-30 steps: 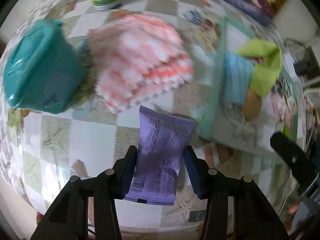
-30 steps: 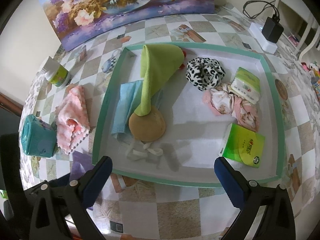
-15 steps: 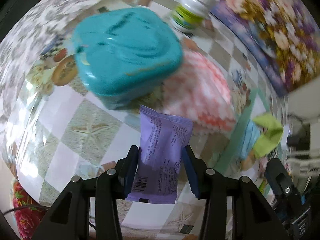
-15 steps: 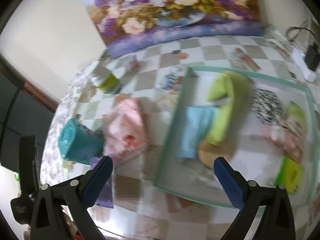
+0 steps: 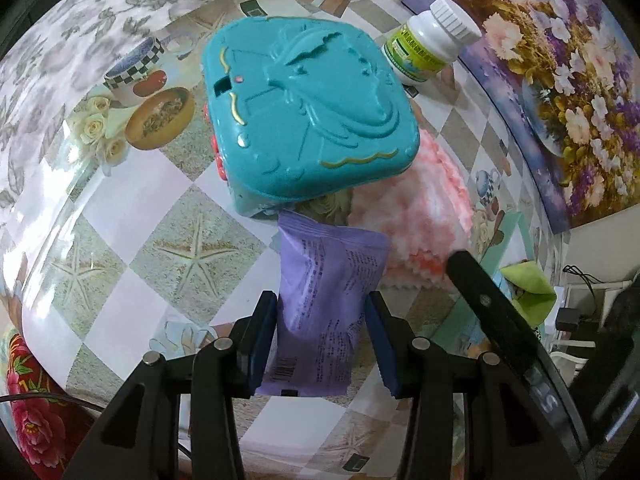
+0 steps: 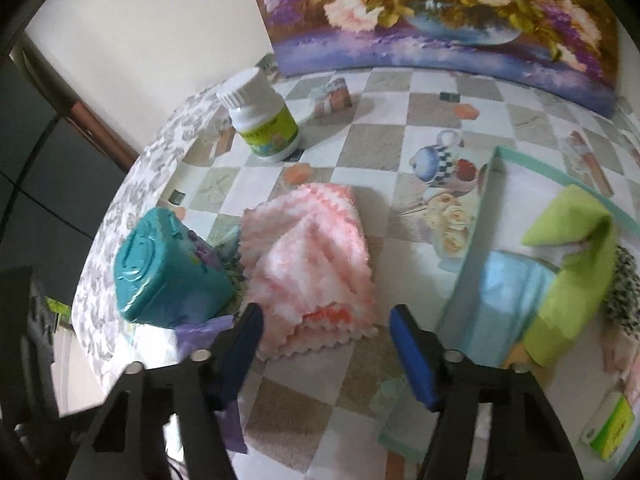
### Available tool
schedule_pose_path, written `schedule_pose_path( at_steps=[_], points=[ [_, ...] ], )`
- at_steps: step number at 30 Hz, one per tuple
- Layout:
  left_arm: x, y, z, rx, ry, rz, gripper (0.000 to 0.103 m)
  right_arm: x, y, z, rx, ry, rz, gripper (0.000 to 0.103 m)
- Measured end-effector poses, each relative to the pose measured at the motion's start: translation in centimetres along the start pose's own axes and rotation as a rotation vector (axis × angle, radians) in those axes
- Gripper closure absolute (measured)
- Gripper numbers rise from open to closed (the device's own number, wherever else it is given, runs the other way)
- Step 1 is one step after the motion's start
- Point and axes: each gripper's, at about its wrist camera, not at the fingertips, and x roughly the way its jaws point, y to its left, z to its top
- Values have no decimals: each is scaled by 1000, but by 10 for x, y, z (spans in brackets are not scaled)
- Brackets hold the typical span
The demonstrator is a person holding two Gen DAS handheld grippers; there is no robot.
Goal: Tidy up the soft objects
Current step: 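Grasp the pink-and-white fluffy towel with the right tool while the left tool holds the packet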
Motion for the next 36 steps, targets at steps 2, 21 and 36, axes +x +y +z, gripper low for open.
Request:
schedule_pose_path(
  at_steps=[2, 21, 36],
  points=[
    [2, 0, 1, -5, 1, 2, 56, 12, 0, 1, -3, 23, 1, 46],
    [10, -1, 3, -14, 10, -6, 56, 16, 5, 6, -5, 8, 63, 98],
    [24, -8, 4, 8, 52, 30, 56, -19, 4, 10, 25, -87, 153, 99]
  ],
)
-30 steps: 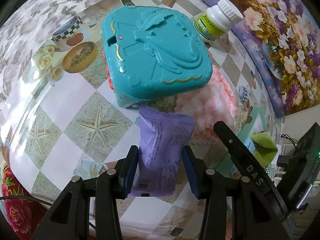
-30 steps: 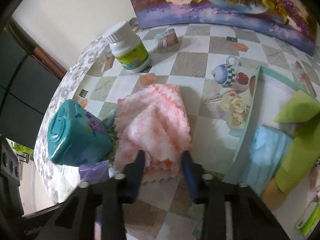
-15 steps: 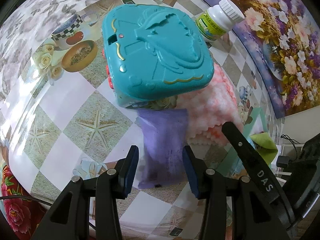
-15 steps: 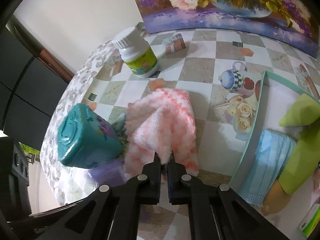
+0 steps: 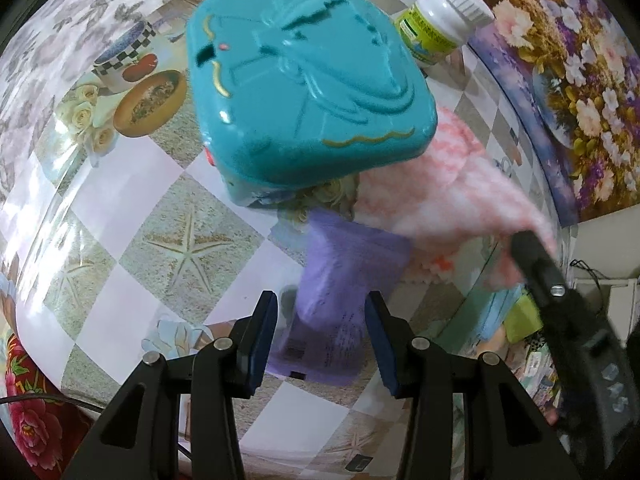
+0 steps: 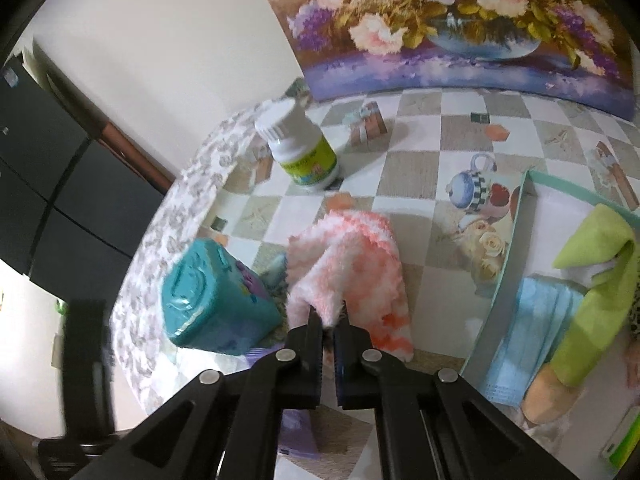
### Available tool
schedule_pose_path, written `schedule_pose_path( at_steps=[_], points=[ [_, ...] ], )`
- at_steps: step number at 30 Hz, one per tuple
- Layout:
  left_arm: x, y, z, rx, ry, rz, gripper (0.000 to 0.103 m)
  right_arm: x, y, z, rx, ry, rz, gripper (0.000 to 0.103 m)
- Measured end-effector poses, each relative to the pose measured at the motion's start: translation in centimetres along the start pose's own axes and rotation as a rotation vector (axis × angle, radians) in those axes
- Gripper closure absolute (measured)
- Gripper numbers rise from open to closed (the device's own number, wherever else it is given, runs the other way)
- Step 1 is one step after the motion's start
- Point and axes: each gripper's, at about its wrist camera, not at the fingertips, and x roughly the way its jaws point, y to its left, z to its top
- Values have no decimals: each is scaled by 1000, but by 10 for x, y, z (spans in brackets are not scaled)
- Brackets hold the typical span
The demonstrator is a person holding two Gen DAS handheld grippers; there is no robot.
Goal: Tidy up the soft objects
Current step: 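Grasp the pink-and-white fluffy towel with the right tool while the left tool holds the packet, then carry the purple packet into the tray with the left tool while the right tool drops the towel there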
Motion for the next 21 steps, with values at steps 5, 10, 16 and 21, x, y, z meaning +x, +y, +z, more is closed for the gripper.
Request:
schedule_pose_path(
  at_steps=[5, 10, 16, 21],
  points=[
    [14, -11, -2, 47, 45, 45, 54, -16, -4, 3, 25, -36, 20, 99],
    [16, -24, -4, 97, 44, 46, 40, -26, -11, 5, 47, -55, 36, 99],
    [27, -50, -10, 222, 44, 133, 39, -33, -15, 6, 63, -73, 42, 98],
    [32, -64, -11, 279, 17, 172, 54, -46, -19, 7, 80, -107, 56, 99]
  ],
)
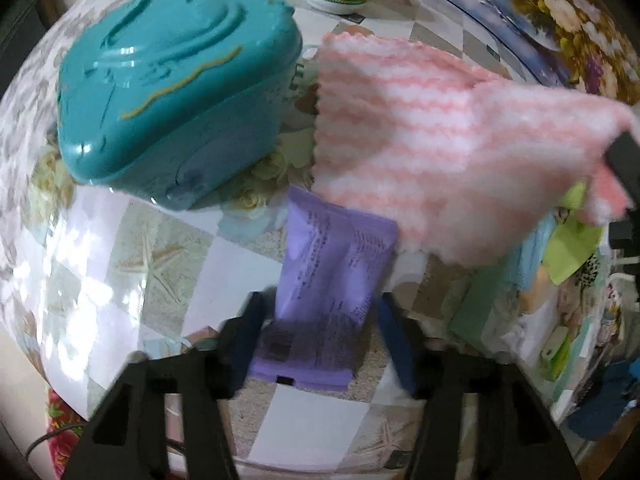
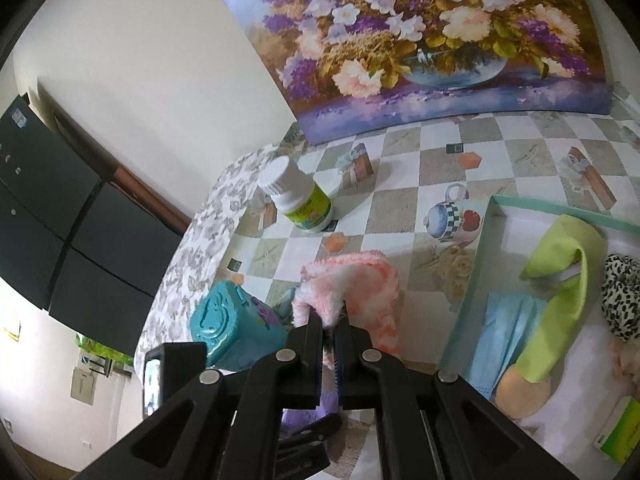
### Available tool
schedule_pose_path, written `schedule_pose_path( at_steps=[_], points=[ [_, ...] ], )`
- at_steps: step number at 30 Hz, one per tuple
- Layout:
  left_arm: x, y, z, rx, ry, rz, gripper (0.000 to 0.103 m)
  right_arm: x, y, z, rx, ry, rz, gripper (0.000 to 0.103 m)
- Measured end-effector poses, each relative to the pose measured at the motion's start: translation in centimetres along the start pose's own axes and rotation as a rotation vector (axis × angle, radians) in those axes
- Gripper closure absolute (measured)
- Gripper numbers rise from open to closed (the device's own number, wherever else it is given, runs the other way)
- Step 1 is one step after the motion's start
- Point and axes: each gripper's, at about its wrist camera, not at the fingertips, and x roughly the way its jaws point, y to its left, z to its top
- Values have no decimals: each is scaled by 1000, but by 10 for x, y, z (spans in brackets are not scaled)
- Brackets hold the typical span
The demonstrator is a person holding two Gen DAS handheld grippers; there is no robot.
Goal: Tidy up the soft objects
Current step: 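Carry the purple packet into the tray with the left tool while the right tool drops the towel there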
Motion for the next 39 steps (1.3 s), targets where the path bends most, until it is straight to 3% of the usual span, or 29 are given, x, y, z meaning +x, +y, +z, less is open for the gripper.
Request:
schedule_pose_path(
  at_steps=[7, 18, 23, 29, 35, 39],
  points=[
    [-5, 13, 5, -57, -10, -85, 61, -19, 2, 4, 6, -46, 31, 99],
    [-52, 15, 12, -53, -199, -168, 61, -56, 15, 12, -15, -153, 95, 99],
    [-78, 10, 13, 3, -322, -185, 61, -97, 19, 19, -14, -264, 148, 99],
    [-99, -11, 3, 95, -412, -228, 61, -163, 19, 21, -9, -435, 178, 99],
    [-110, -52, -12, 251, -467, -240, 61, -228, 8, 14, -7, -603, 50, 99],
    [-106, -85, -25, 366, -467, -239, 61, -248, -7, 10, 17, -634, -52, 99]
  ],
)
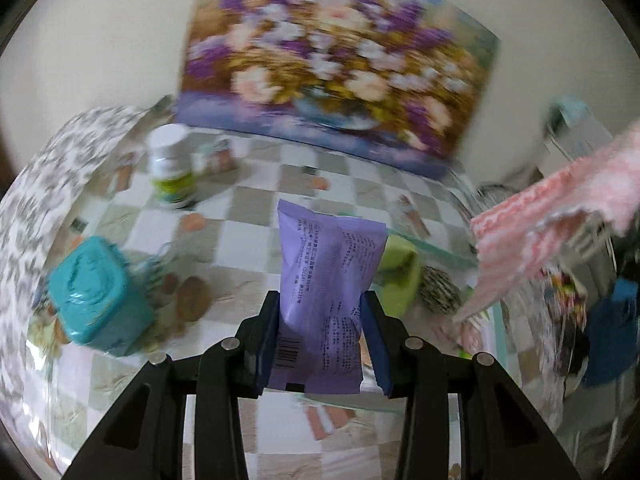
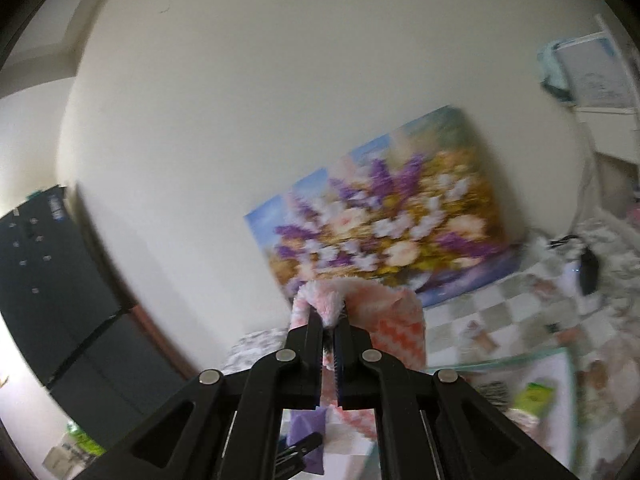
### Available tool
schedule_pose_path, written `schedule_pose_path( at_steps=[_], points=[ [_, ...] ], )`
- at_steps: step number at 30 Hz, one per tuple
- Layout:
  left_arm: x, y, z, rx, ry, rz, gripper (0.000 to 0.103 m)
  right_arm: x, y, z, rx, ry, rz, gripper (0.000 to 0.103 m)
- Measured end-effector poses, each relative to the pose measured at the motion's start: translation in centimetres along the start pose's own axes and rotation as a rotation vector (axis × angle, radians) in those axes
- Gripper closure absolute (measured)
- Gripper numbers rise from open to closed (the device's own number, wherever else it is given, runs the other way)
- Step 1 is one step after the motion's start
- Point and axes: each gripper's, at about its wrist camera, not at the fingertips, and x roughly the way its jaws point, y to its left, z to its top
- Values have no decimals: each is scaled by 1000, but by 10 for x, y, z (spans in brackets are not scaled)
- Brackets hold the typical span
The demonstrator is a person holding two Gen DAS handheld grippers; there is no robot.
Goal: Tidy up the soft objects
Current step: 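Carry the purple packet into the tray with the left tool while the right tool drops the towel there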
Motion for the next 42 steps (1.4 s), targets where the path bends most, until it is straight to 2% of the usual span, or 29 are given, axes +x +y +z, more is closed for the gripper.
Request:
schedule_pose_path(
  at_steps=[5, 10, 15, 20, 26, 32, 35, 42],
  points=[
    [20, -33, -12, 93, 73, -23, 61, 0, -35, -4, 69, 48, -95, 99],
    [42, -41, -24, 123, 156, 1, 60, 25, -64, -20, 117, 168, -188, 99],
    [57, -36, -30, 104, 213, 12, 60, 60, -94, -53, 164, 361, -270, 98],
    [67, -34, -34, 101, 243, 28, 60, 95, -118, -92, 149, 557, -377, 98],
    [75, -33, -36, 101, 256, 37, 56, 120, -133, -128, 132, 718, -420, 97],
    [83, -31, -36, 92, 275, 38, 54, 127, -136, -150, 99, 802, -440, 95],
    [83, -30, -36, 88, 272, 33, 43, 131, -135, -155, 88, 826, -452, 95],
    [77, -26, -30, 60, 250, 38, 36, 137, -133, -159, 74, 854, -479, 94]
  ],
)
